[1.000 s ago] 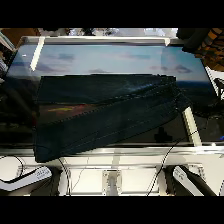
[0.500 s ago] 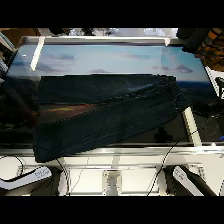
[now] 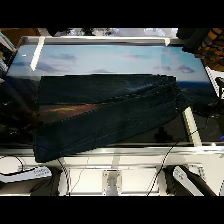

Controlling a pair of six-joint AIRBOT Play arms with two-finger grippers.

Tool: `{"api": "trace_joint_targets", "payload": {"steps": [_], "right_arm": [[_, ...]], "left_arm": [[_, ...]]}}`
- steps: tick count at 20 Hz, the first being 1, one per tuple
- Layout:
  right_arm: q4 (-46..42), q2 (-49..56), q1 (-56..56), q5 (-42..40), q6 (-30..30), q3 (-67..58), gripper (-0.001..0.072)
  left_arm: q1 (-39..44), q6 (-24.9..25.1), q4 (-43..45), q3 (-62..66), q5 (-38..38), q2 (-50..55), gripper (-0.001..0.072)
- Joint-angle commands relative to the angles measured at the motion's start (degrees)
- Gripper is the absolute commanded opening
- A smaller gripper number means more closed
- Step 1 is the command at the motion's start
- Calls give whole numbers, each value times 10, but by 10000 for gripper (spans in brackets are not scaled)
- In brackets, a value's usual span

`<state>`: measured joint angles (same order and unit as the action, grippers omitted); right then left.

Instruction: Fold the clothes and pants, and hang the long-sleeved shirts on hangers.

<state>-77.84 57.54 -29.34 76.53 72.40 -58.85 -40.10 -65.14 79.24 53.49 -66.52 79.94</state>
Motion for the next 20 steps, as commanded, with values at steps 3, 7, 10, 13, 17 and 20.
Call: {"api": "trace_joint_targets", "payload": {"steps": [3, 7, 10, 13, 17, 20], "right_arm": [[0, 0, 0, 0, 0, 0, 30], [0, 0, 0, 0, 1, 0, 30], [0, 0, 0, -5, 0, 0, 31], [0, 0, 0, -16, 0, 0, 31], [0, 0, 0, -29, 1, 0, 30], [0, 0, 0, -39, 2, 0, 31]], "left_arm": [[0, 0, -5, 0, 1, 26, 263], [2, 1, -52, 0, 12, 35, 99], [16, 15, -66, 4, 12, 35, 31], [34, 15, -82, 42, 9, 18, 30], [42, -27, -82, 148, 9, -40, 29], [43, -31, -79, 203, 7, -75, 29]]}}
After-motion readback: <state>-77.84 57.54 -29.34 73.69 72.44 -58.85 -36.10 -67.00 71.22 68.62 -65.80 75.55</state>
